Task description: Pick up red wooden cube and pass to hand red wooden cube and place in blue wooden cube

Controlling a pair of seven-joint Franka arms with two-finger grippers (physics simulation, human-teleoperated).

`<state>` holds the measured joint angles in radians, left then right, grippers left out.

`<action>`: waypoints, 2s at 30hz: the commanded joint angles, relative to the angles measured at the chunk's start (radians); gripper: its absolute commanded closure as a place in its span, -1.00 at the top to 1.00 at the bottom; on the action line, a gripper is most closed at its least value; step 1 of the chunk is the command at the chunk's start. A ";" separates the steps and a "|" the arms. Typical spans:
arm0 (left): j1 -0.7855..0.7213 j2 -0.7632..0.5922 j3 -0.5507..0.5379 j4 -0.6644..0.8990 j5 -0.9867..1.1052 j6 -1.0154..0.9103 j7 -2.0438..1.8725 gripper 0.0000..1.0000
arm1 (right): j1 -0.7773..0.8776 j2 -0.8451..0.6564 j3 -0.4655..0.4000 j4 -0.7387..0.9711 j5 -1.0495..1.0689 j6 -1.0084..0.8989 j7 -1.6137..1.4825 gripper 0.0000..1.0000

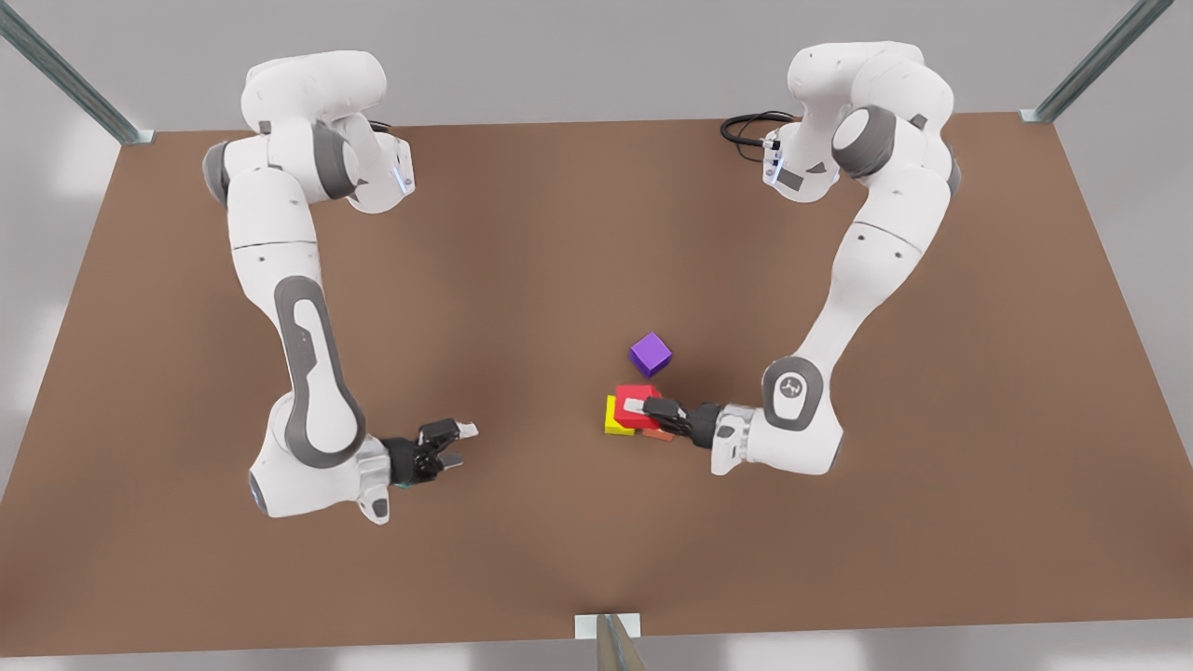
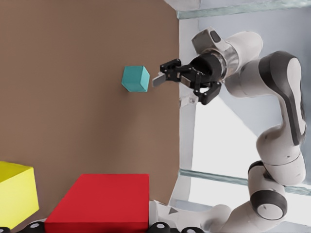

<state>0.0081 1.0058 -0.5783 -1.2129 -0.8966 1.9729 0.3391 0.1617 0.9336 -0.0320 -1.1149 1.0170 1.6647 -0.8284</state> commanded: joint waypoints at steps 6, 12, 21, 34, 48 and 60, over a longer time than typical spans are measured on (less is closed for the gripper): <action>-0.053 0.019 -0.046 0.016 -0.147 0.103 -0.247 0.28 | -0.002 0.051 0.087 -0.011 0.268 0.099 -1.526 1.00; -0.072 0.059 -0.044 0.065 -0.147 0.112 -0.244 0.28 | -0.011 0.042 0.121 -0.054 0.301 0.043 -1.520 1.00; -0.069 0.063 -0.041 0.064 -0.142 0.104 -0.124 0.28 | 0.036 0.022 0.142 -0.103 0.405 0.089 -1.512 1.00; -0.071 0.065 -0.043 0.064 -0.140 0.107 -0.081 0.28 | 0.095 0.013 0.142 -0.088 0.457 0.162 -1.376 1.00; -0.072 0.065 -0.043 0.064 -0.142 0.110 -0.080 0.28 | 0.122 0.001 0.150 -0.105 0.468 0.185 -1.338 1.00; -0.072 0.073 -0.043 0.064 -0.142 0.110 -0.077 0.28 | 0.124 -0.045 0.150 -0.152 0.466 0.185 -1.319 1.00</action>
<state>-0.0644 1.0801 -0.6205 -1.1493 -1.0295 2.0871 0.2325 0.2848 0.8901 0.1178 -1.2663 1.4829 1.8455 -2.1369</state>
